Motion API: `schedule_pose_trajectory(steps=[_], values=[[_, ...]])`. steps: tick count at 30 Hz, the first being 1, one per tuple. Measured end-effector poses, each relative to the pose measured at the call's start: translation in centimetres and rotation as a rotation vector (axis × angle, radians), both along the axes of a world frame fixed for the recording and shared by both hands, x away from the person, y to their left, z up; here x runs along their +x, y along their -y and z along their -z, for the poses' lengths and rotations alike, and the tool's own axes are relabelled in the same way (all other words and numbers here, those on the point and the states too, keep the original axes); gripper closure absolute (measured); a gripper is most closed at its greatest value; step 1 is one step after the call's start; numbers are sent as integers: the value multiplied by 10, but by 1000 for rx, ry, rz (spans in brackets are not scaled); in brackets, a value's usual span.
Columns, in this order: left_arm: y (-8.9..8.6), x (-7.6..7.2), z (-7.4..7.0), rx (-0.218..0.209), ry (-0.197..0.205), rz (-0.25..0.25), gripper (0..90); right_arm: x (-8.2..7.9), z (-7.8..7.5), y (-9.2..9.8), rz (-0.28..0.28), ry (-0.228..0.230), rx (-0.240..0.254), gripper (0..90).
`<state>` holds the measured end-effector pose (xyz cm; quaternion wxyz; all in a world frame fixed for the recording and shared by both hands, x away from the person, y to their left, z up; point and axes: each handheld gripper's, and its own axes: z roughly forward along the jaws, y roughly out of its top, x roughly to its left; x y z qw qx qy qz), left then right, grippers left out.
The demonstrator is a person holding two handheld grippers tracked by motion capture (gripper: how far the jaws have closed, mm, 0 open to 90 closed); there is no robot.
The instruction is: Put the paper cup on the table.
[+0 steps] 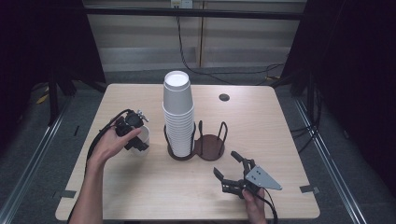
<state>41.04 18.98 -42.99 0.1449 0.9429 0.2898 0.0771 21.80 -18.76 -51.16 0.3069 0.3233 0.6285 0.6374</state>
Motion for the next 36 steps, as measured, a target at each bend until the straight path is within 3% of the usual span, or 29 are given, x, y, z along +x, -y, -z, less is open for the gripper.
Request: schedule_pose_trajectory(steps=[3, 7, 15, 20, 22, 24, 26, 31, 32, 36], values=[[-1, -3, 3, 30, 9, -6, 54, 0, 0, 0, 2, 1, -1, 129], [-7, -6, 7, -20, 16, -8, 57, 0, 0, 0, 6, 1, -2, 129], [-18, -13, 18, -50, 10, 21, 64, 0, 0, 0, 6, 1, -2, 129], [-29, -20, 18, -97, 31, 4, 154, 0, 0, 0, 6, 1, -2, 129], [-32, -24, 20, -112, 17, -16, 160, 0, 0, 0, 6, 0, -1, 129], [-36, -30, 19, -106, 52, -34, 160, 0, 0, 0, 6, 1, -1, 129], [-40, -34, 18, -165, 61, -36, 160, 1, 0, 0, 6, 0, -2, 129], [-52, -48, 13, -249, 106, -73, 161, 0, 0, 0, 5, -3, -2, 128], [-54, -48, 12, -249, 109, -61, 160, 0, 0, 0, 4, -2, -2, 129], [-61, -53, 11, -342, 128, -132, 161, 0, 0, 0, 4, -1, -2, 129]])
